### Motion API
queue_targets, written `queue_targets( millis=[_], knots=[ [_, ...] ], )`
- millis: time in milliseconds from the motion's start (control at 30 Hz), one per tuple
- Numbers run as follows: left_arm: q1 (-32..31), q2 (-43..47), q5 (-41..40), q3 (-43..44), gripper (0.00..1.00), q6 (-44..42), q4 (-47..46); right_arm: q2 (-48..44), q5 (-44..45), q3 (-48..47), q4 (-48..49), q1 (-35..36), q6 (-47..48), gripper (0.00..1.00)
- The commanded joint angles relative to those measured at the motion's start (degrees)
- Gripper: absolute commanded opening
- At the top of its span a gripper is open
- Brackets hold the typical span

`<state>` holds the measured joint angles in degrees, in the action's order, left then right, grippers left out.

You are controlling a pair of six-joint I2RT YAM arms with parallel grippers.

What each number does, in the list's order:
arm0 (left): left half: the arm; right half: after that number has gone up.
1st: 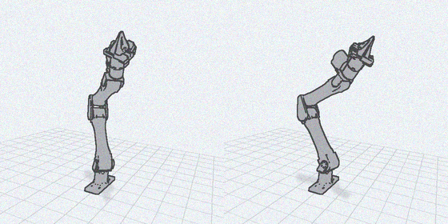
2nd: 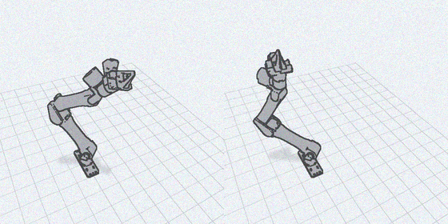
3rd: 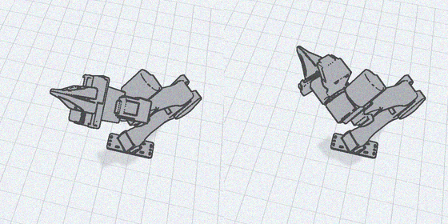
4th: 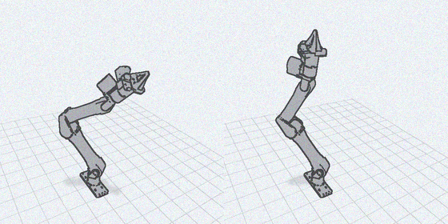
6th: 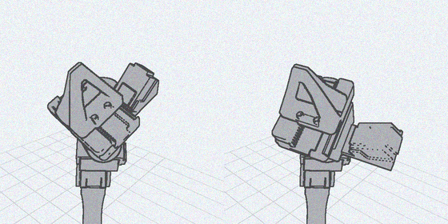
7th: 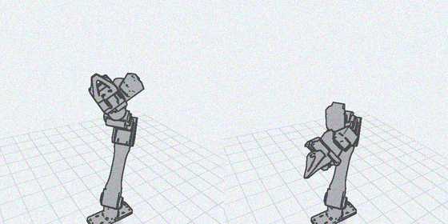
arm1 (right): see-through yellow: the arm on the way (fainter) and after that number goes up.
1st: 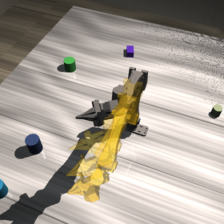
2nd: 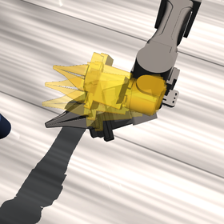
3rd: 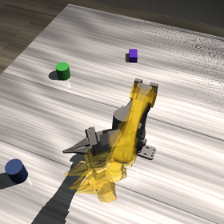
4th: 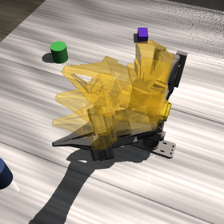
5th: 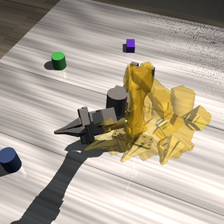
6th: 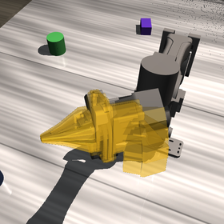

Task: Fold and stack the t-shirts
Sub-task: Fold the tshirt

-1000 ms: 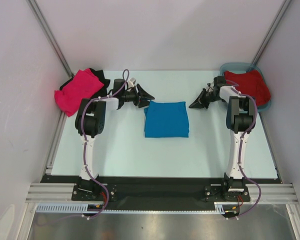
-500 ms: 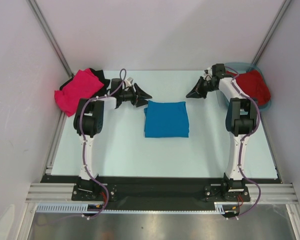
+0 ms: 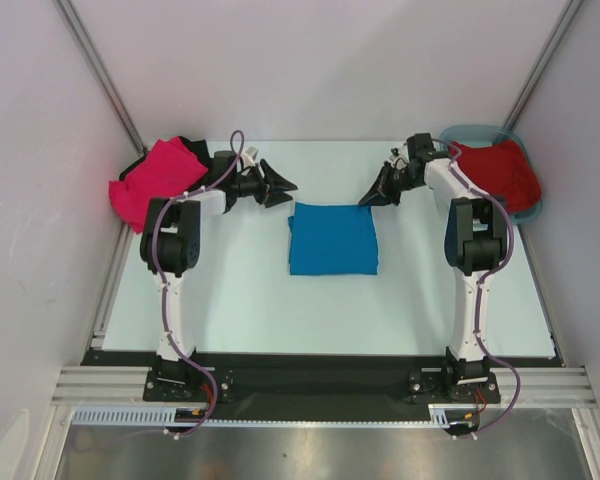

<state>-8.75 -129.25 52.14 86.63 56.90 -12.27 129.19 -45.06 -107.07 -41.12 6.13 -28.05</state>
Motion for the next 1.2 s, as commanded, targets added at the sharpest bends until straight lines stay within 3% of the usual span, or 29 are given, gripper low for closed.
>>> queue_targets(
  millis=[0,433,633,833,967,1033,1167],
  knots=[
    [0.1,4.5,0.9,1.4,0.54,-1.4,-0.7,-0.3,1.5,0.6,-1.1,-0.6,2.5,0.00],
    [-2.9,4.5,1.6,2.5,0.53,-1.1,-0.6,5.1,7.6,0.5,-3.3,-2.6,5.1,0.00],
    [-4.5,3.9,0.3,6.4,0.53,-5.8,5.7,4.9,13.2,-0.5,-5.5,-3.4,7.1,0.00],
    [-5.0,4.4,-3.5,8.8,0.53,-12.3,15.0,2.3,15.7,-2.0,-7.0,-3.7,9.3,0.00],
    [-4.9,4.7,-14.0,13.2,0.50,-20.4,32.3,1.2,14.9,-4.3,-7.7,-3.6,9.1,0.00],
    [-4.8,5.1,-20.5,14.4,0.50,-23.6,36.7,0.9,14.7,-5.3,-7.7,-3.6,8.6,0.00],
    [-4.5,6.1,-23.6,13.0,0.50,-24.2,42.5,0.1,14.9,-6.6,-8.2,-3.8,8.2,0.00]
  ],
)
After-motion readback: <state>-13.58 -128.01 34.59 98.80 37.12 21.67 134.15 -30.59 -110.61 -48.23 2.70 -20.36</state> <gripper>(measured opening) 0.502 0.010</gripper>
